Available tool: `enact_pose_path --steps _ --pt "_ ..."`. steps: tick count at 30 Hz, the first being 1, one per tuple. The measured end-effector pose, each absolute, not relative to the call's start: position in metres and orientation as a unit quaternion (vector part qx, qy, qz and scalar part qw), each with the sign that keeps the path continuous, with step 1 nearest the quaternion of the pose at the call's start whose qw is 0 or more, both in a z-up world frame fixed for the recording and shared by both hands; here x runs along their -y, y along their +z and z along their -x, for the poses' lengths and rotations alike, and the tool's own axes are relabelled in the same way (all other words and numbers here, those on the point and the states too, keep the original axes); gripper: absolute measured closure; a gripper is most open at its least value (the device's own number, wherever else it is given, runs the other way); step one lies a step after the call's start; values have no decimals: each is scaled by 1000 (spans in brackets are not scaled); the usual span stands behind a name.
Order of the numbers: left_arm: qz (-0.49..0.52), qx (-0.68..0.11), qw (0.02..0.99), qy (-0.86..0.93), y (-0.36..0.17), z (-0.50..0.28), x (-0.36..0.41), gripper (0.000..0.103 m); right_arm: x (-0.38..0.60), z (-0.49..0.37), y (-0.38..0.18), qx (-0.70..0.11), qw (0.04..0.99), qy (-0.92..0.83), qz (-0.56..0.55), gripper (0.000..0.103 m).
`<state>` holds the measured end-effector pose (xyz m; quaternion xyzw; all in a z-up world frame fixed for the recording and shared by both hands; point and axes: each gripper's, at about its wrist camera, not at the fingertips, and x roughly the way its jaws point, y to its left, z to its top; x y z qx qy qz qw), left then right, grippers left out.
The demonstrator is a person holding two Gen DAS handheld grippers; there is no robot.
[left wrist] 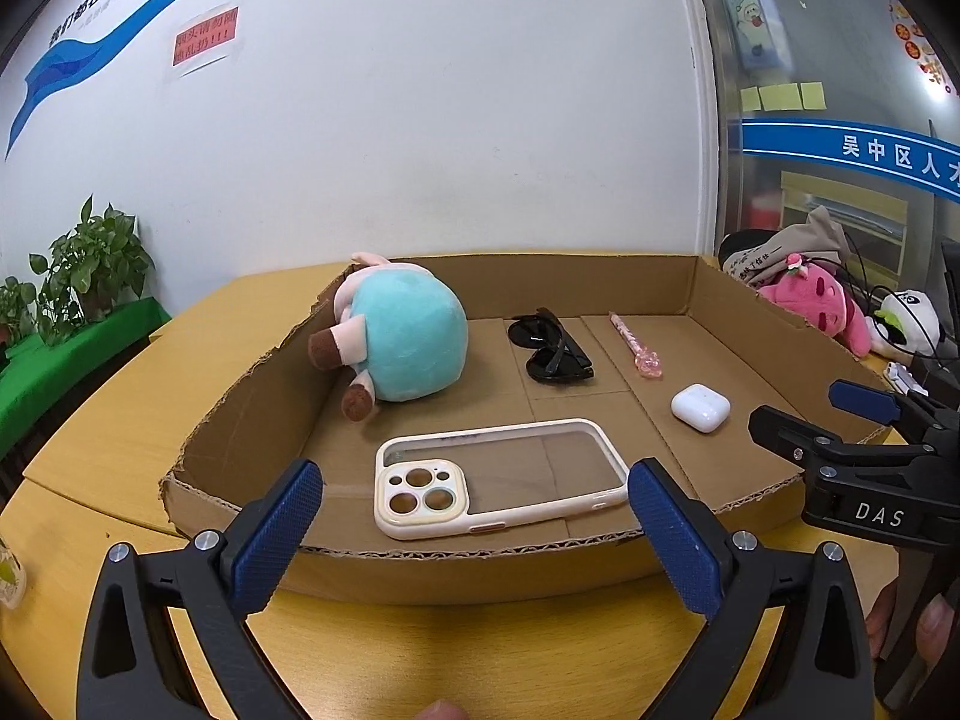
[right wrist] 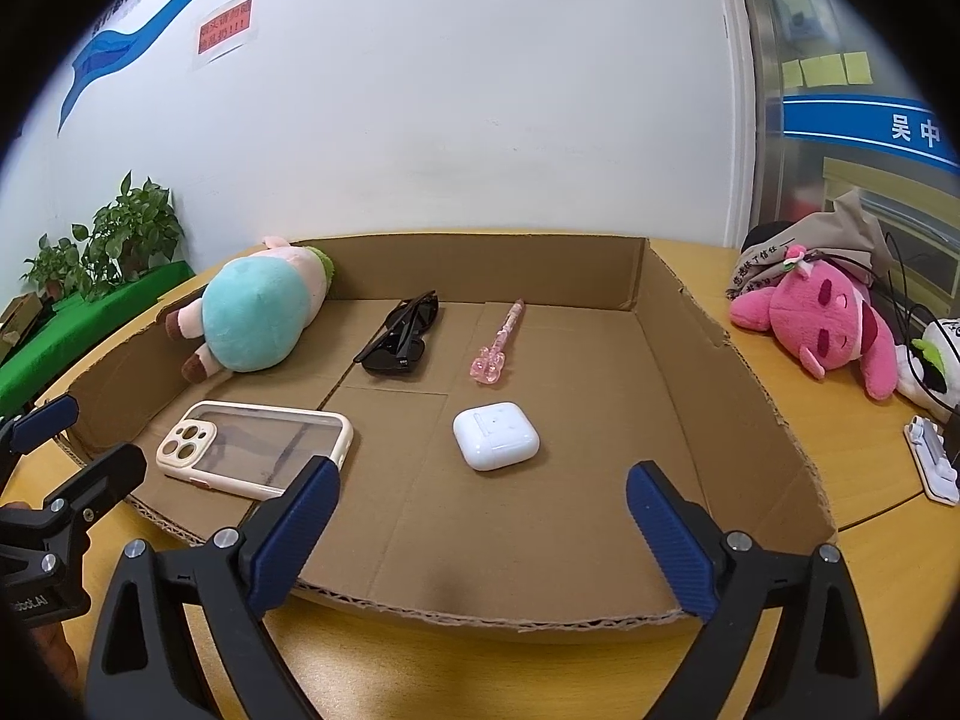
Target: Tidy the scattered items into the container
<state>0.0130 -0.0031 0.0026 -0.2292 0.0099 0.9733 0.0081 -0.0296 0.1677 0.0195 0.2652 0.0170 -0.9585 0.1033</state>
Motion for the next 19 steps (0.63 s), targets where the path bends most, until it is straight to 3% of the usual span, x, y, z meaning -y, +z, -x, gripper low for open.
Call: enact_pose_path --steps 3,19 --pt "232 -10 12 973 2 -12 3 0 -167 31 19 -19 103 -957 -269 1" --pt "232 -12 10 973 2 -12 3 0 -167 31 19 -19 103 -957 -269 1"
